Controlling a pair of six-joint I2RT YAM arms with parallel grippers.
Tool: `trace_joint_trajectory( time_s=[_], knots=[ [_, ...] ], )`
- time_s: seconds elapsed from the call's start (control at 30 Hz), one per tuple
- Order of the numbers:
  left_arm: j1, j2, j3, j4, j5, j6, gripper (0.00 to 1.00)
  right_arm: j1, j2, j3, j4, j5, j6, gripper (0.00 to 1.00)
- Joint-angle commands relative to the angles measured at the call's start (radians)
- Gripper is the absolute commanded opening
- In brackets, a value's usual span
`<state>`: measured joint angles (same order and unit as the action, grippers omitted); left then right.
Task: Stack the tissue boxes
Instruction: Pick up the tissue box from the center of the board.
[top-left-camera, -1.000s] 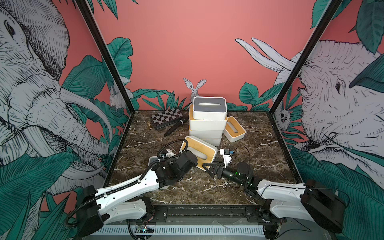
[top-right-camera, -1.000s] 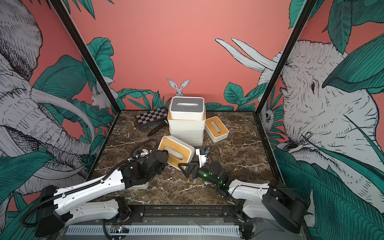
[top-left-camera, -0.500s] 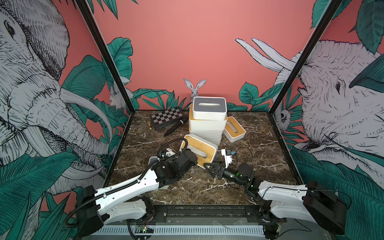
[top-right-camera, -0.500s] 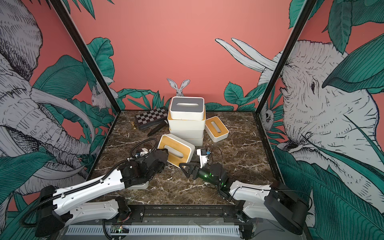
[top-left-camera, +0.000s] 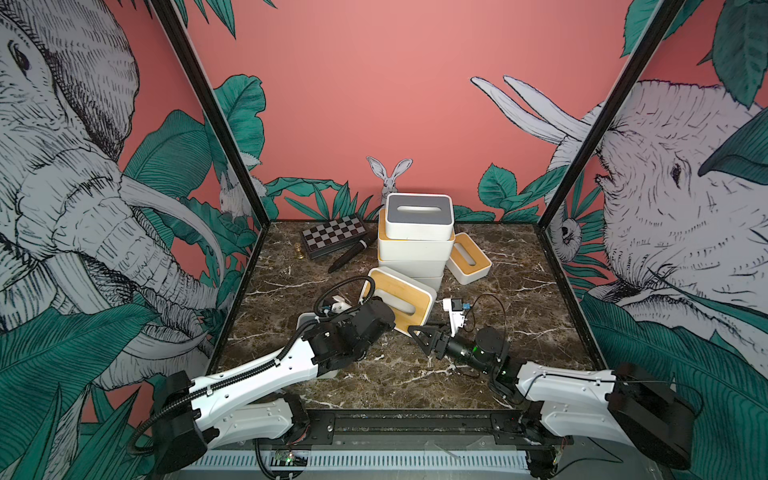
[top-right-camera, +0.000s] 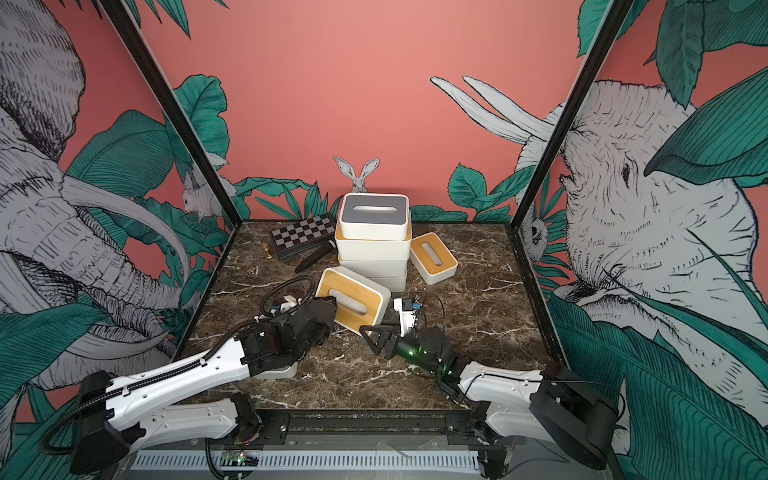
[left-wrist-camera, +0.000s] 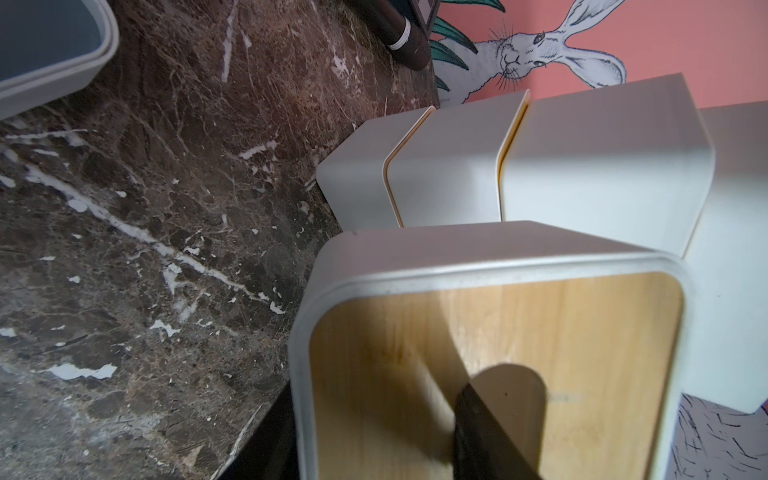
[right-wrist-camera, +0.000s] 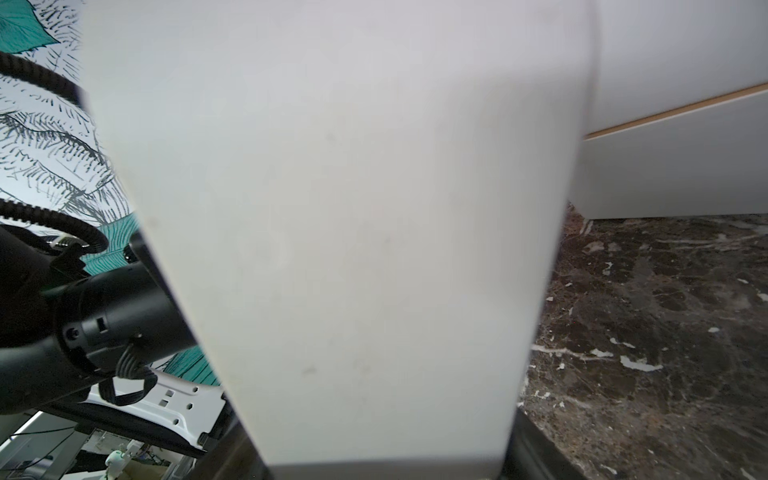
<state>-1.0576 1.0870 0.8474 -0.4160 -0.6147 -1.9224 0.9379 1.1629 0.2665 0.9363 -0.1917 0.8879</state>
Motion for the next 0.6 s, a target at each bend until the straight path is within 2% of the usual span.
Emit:
trace_joint_trajectory(
  time_s=[0.0,0.4,0.57],
  knots=[
    [0.005,-0.024,0.002,0.058,-0.042,-0.030,0.42,0.007,-0.043,-0.005,-0.005,0.020,-0.019,0.70],
    [0.005,-0.027,-0.009,0.063,-0.039,-0.033,0.43,0.008,-0.081,0.002,-0.069,0.027,-0.027,0.53],
    [0.005,-0.029,-0.011,0.068,-0.040,-0.026,0.46,0.009,-0.084,0.014,-0.090,0.024,-0.027,0.47]
  ],
)
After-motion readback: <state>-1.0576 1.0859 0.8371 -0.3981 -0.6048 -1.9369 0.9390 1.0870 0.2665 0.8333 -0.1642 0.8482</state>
